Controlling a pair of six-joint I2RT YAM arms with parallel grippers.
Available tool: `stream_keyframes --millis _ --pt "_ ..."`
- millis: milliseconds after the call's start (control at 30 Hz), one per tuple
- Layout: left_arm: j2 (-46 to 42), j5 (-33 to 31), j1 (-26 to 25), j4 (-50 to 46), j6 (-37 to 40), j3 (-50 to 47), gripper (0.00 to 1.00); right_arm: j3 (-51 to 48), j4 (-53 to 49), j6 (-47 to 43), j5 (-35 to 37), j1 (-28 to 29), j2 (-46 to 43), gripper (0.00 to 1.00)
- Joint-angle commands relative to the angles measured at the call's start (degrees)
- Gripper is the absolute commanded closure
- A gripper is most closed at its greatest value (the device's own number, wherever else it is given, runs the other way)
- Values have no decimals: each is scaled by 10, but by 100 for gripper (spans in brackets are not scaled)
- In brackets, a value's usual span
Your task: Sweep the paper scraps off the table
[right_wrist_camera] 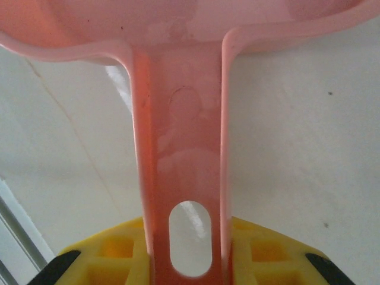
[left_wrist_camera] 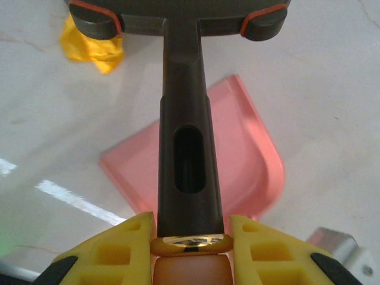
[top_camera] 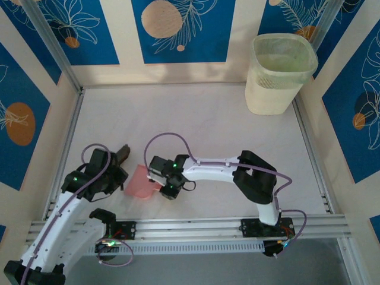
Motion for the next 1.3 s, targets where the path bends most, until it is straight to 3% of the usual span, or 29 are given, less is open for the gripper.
stream_keyframes --millis 0,333,400,633,800,967,1267 --pt "9 112 3 30 -22 -20 100 11 -16 15 -25 -4 1 100" --pt "19 163 3 72 -17 -7 100 15 -15 6 -36 10 3 100" --pt "21 137 3 40 -2 21 100 27 -19 15 -35 12 11 100" --pt "20 -44 4 -133 61 164 100 59 -34 30 -35 19 30 100" --pt "0 -95 3 -219 68 183 100 61 -36 33 -34 20 31 100" --pt "-49 -60 3 -247 53 132 100 73 -45 35 -30 25 42 100" --pt "-86 65 3 -191 45 63 100 104 -62 48 8 36 66 100"
